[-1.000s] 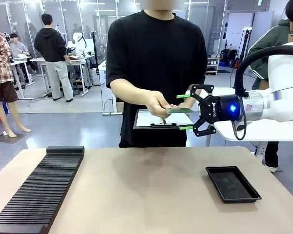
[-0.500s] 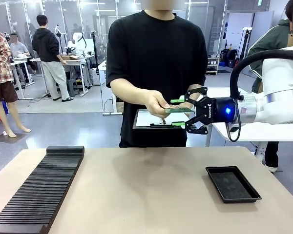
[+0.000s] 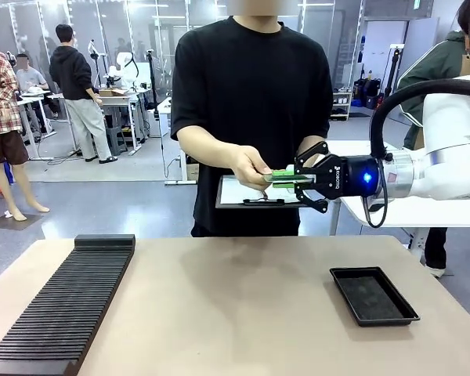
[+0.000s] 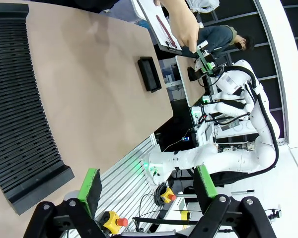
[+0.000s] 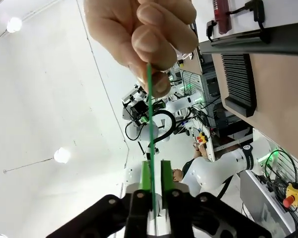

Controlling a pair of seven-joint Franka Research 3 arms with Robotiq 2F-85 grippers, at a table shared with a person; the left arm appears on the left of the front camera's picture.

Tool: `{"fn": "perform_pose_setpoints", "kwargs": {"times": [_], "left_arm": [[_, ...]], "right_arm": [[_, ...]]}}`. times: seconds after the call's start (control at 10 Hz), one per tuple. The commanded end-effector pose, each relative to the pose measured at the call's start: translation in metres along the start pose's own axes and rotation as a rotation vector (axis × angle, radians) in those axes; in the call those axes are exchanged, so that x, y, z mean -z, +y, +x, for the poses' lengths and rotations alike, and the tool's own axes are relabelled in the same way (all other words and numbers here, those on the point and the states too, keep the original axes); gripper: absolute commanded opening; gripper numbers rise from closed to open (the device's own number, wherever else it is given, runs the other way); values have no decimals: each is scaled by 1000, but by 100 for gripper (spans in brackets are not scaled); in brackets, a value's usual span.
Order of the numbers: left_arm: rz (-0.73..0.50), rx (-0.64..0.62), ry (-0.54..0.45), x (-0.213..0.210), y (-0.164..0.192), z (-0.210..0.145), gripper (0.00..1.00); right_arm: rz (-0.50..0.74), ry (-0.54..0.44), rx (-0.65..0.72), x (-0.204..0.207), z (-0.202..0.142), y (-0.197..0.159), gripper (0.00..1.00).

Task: Inspect the PCB.
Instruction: Pick up the Blank PCB that the human is holding.

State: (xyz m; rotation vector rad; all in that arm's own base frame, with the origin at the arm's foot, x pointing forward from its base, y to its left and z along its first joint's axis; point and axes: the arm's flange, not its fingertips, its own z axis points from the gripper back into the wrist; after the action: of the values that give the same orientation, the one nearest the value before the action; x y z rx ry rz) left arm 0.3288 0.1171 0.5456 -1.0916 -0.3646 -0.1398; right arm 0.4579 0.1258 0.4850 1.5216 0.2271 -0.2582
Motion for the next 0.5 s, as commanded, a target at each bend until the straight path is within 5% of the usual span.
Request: {"fn": "perform_pose_setpoints", "kwargs": {"times": [0.0, 0.4], "left_arm": [[10, -2, 10, -2, -3, 2, 95], [10, -2, 10, -2, -3, 2, 95]], "right_arm": [[33, 0, -15, 1, -3, -5, 0], [19, 20, 9, 1, 0, -15, 0]]}}
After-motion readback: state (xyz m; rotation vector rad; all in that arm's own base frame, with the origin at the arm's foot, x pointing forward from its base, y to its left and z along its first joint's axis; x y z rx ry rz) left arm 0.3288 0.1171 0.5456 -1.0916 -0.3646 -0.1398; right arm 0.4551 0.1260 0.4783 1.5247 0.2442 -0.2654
